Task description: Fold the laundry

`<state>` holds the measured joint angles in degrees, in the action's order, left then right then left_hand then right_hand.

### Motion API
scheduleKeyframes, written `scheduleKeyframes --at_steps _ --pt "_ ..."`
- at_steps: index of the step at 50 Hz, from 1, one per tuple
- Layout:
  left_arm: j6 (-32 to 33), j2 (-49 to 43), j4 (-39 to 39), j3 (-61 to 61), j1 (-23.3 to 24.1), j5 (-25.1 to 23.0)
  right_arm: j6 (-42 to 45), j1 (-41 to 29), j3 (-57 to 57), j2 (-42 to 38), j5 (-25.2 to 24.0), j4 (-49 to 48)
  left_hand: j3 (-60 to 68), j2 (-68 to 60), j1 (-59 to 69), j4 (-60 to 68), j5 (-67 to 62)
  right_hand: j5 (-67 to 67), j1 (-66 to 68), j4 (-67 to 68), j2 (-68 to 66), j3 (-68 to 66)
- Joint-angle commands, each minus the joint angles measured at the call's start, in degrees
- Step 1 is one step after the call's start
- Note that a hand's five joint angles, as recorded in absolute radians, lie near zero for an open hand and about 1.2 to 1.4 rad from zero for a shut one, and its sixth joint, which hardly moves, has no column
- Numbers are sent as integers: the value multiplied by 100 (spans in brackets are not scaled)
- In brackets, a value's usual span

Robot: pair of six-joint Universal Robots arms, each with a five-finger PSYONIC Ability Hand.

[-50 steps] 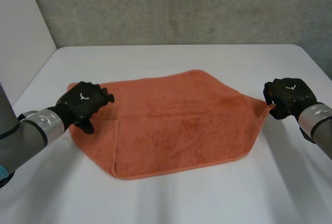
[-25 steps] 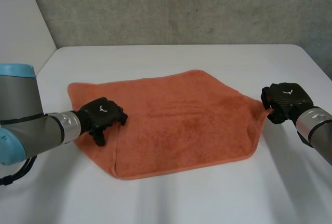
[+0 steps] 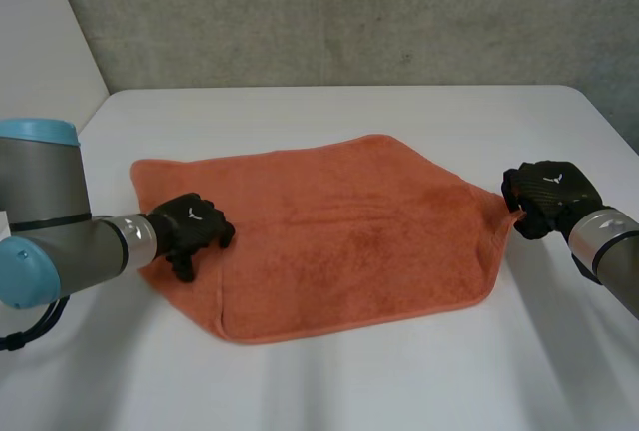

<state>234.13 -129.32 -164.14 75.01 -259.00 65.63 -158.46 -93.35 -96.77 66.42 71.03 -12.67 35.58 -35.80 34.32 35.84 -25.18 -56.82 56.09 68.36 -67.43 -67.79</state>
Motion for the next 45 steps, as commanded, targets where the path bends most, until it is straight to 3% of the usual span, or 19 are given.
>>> scheduleKeyframes --at_steps 1,8,23,29,39,45 --pt "-8 73 -39 40 17 125 0 1 0 2 7 2 3063 -3041 3189 3036 -3102 -1318 2391 1164 -1257 -1221" --pt "-43 398 -241 136 17 336 0 10 9 2 25 2 4440 -4418 4566 4414 -4480 -1318 2391 1164 -1257 -1221" --pt "-25 847 -488 752 -168 451 0 19 35 2 69 2 4442 -4420 4568 4416 -4482 -1318 2391 1164 -1257 -1221" --pt "-78 1452 -496 1243 -475 582 -9 45 123 81 104 168 4442 -4420 4568 4416 -4482 -1318 2391 1164 -1257 -1221" --pt "-692 2875 -488 2604 -914 829 1245 334 518 670 253 2486 4442 -4420 4568 4416 -4482 -1318 2391 1164 -1257 -1221" --pt "-931 3633 -417 3257 -1258 820 2064 573 431 889 437 3261 4442 -4420 4568 4416 -4482 -1318 2391 1164 -1257 -1221"
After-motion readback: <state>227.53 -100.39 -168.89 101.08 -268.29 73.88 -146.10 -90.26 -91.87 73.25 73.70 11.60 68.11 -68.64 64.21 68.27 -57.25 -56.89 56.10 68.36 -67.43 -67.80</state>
